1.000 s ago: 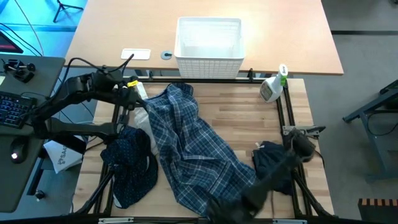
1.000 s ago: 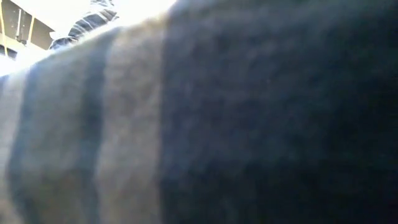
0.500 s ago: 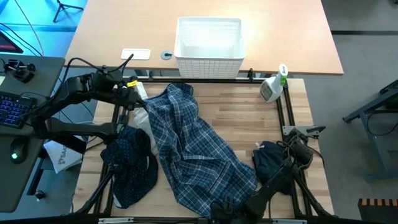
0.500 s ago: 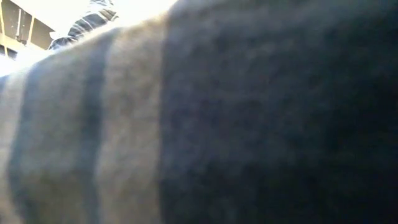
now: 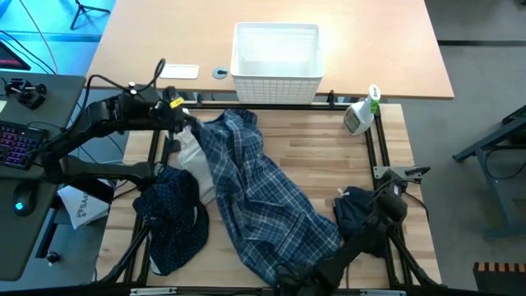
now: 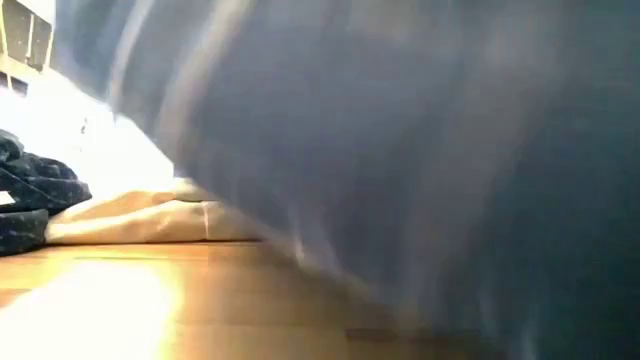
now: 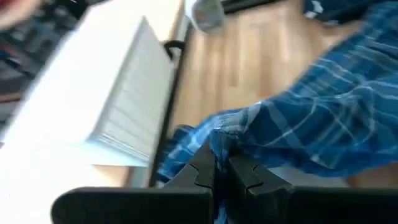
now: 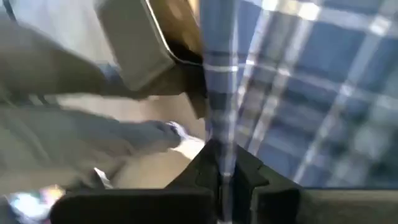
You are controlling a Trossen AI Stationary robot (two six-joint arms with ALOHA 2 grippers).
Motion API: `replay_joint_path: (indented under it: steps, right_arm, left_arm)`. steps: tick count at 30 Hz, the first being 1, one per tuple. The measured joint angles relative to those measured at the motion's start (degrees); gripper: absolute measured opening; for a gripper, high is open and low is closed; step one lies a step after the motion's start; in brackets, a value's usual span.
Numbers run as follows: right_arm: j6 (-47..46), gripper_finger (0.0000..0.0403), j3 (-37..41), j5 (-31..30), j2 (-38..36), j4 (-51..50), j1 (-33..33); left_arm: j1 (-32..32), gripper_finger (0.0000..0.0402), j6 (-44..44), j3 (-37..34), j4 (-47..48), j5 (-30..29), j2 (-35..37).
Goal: Fold Laundry from Bin
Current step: Fold the blue checkered long sleeve
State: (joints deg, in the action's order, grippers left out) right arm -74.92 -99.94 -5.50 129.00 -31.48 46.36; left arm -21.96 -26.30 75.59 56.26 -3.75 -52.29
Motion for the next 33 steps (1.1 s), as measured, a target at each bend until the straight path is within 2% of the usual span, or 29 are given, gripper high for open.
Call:
replay_joint_path:
  steps: [5, 8, 10, 13, 15, 17, 23, 25, 27, 33]
  right_arm:
    - [-6.45, 0.0004, -0.04, -0.61, -7.03, 1.29, 2.93]
    - [-9.12, 0.0002, -0.04, -4.77, -11.63, 0.81, 4.36]
    - [-12.25, 0.0002, -0.24, -9.70, -14.39, -3.16, 5.33]
    - [-19.66, 0.0001, -0.16, -13.98, -15.92, -15.96, 6.90]
    - [-25.29, 0.0001, 0.64, -13.95, -15.86, -23.63, 8.12]
    - [-29.84, 0.0001, 3.02, -13.84, -16.00, -24.81, 9.08]
    - [-30.42, 0.0000, 14.12, -13.99, -15.94, -0.26, 10.15]
    - [-30.22, 0.0000, 15.83, -13.86, -15.94, 2.68, 9.90]
    - [-30.49, 0.0000, 16.44, -12.34, -16.02, 0.87, 9.45]
    - [-36.28, 0.0000, 16.55, -8.87, -20.28, -17.75, 8.60]
  left_arm:
    - [-4.21, 0.0000, 0.44, 0.00, -2.46, -2.01, -3.96]
    - [-8.16, 0.0000, 0.60, -0.02, -2.51, -3.57, -8.40]
    - [-10.45, 0.0000, 0.57, 0.00, -3.06, -4.77, -11.79]
    - [-14.19, 0.0000, -1.67, -0.02, -2.97, -6.08, -17.40]
    - [-16.03, 0.0000, -3.71, -0.02, -2.91, -6.06, -20.78]
    - [-17.59, 0.0000, -5.90, -0.02, -2.52, -5.64, -23.74]
    - [-18.36, 0.0000, -10.75, -0.04, -1.19, -4.56, -28.51]
    - [-17.86, 0.0000, -12.06, -0.04, -1.43, -3.63, -29.26]
    - [-17.08, 0.0000, -13.06, -0.02, -2.72, -3.40, -29.91]
    - [-15.89, 0.0000, -13.41, -0.02, -6.90, -3.39, -33.56]
